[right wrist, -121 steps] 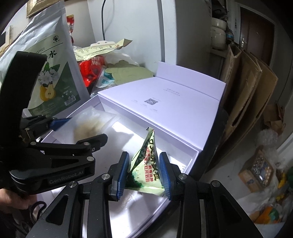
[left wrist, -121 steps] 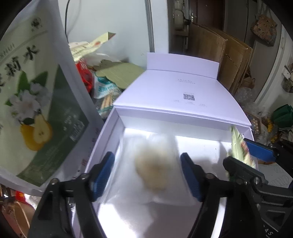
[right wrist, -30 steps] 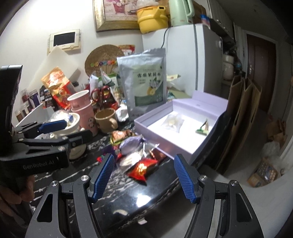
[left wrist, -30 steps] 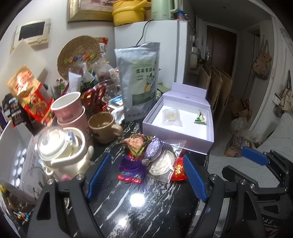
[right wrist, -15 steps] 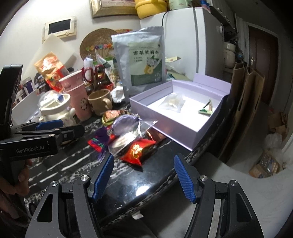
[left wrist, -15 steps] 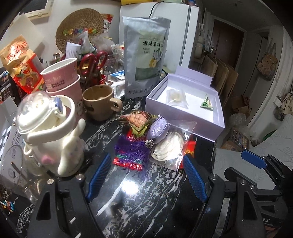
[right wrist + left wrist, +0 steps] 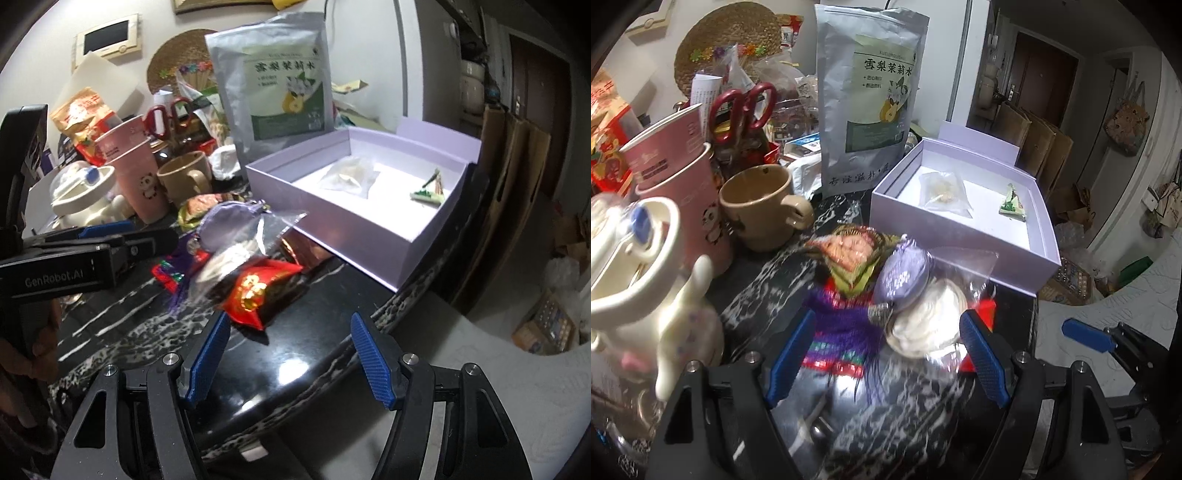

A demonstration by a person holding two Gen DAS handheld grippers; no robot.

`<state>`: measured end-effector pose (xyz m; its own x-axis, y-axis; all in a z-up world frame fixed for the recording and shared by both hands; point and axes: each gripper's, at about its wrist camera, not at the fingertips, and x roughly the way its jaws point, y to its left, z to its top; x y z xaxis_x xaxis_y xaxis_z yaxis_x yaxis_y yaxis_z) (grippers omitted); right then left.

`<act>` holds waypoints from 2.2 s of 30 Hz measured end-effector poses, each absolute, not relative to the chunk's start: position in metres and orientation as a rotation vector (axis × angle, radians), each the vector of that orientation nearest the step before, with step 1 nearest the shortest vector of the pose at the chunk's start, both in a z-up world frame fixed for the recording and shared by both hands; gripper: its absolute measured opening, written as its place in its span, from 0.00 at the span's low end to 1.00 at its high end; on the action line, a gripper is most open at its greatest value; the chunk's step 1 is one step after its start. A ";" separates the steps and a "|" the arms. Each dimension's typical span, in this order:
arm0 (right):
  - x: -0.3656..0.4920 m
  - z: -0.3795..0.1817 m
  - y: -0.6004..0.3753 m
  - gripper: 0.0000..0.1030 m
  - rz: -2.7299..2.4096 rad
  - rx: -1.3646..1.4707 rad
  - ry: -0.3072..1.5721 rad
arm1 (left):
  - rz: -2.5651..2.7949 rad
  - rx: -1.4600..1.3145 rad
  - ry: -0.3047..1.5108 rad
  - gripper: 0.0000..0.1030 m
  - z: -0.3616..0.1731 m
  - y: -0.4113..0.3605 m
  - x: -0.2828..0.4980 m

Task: Organize soft objects
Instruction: 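Withdraw both tools from the box back toward the snacks, then grasp the purple sachet with the left tool while the right tool grasps a clear bag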

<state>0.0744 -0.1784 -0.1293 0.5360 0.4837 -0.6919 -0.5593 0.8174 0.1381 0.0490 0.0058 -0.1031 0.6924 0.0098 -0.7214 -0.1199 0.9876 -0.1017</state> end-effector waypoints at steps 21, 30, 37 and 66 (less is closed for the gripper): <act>0.119 -0.143 -0.184 0.67 0.616 -0.060 0.855 | -0.057 -0.142 0.955 0.40 -0.149 0.000 0.130; 0.116 -0.143 -0.184 0.67 0.624 -0.058 0.857 | -0.045 -0.163 0.903 0.32 -0.138 0.001 0.109; 0.110 -0.150 -0.182 0.67 0.663 -0.046 0.880 | -0.013 -0.160 0.869 0.32 -0.118 -0.003 0.071; 0.148 -0.160 -0.111 0.67 0.795 -0.022 0.929 | 0.153 -0.345 0.933 0.35 -0.167 0.056 0.022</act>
